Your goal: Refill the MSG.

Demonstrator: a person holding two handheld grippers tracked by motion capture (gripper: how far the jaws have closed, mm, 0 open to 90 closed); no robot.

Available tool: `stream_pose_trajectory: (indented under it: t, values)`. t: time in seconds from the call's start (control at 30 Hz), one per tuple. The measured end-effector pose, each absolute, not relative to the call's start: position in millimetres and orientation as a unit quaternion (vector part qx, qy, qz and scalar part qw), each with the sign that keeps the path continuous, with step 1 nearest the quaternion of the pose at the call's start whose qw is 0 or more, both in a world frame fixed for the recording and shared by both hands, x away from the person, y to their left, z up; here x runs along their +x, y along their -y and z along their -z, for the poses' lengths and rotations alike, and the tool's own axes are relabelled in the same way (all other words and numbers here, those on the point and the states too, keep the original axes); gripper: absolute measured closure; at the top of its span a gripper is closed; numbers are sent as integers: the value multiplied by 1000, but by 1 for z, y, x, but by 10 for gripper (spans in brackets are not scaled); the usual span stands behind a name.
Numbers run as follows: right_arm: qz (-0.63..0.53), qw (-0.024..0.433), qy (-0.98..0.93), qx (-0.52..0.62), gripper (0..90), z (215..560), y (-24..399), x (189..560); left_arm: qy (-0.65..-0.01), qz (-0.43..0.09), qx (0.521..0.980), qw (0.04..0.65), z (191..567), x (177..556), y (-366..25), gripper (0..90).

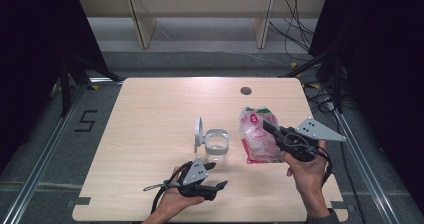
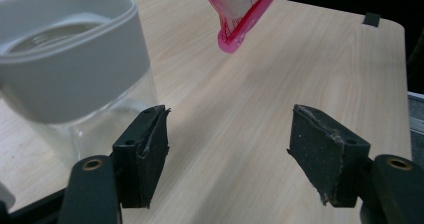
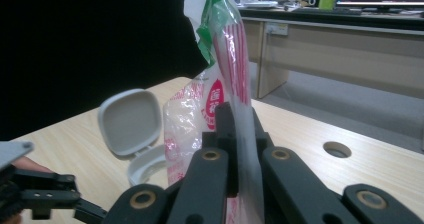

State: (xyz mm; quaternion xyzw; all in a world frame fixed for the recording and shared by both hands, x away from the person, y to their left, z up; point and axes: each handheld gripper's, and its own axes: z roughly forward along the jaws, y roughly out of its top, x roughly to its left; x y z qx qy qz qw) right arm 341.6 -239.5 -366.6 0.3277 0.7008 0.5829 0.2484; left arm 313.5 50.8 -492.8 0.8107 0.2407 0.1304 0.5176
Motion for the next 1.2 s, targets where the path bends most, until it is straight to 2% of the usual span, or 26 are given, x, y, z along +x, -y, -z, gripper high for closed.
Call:
stream_pose_trajectory:
  t: [0.23,0.4,0.53,0.57,0.6,0.67,0.87,0.93,1.0,1.03,1.07,1.1,1.13,1.2]
  values:
    - [-593,235,-705,309,900,359,228,334,-230,-124,817,514,496,320,-23,337]
    - [-600,223,-701,314,900,355,224,328,-235,-150,810,516,495,325,-6,391]
    - [-598,231,-706,301,900,354,221,329,-228,-171,810,513,495,330,3,440]
    - [-598,231,-707,298,900,354,221,329,-252,-168,805,510,496,326,6,443]
    - [-597,238,-707,297,900,354,221,329,-246,-175,808,505,495,328,7,450]
    - [-598,221,-706,309,900,355,219,328,-225,-181,809,511,495,331,10,468]
    - [-599,220,-709,301,900,356,218,331,-212,-195,808,514,496,331,19,582]
    - [-594,223,-710,305,900,356,216,330,-216,-206,806,512,496,329,21,640]
    - [-593,247,-709,291,900,355,217,333,-219,-210,803,512,496,330,22,712]
    - [-597,236,-705,301,900,355,216,332,-223,-208,799,519,496,330,22,743]
    - [-597,227,-707,305,900,354,216,332,-224,-210,798,519,496,331,22,751]
    - [-594,241,-707,297,900,353,217,335,-251,-196,794,518,497,327,23,765]
    - [-591,237,-705,312,900,353,216,334,-227,-212,797,518,495,333,23,769]
    - [-592,237,-706,308,900,353,215,336,-233,-212,796,518,495,332,24,771]
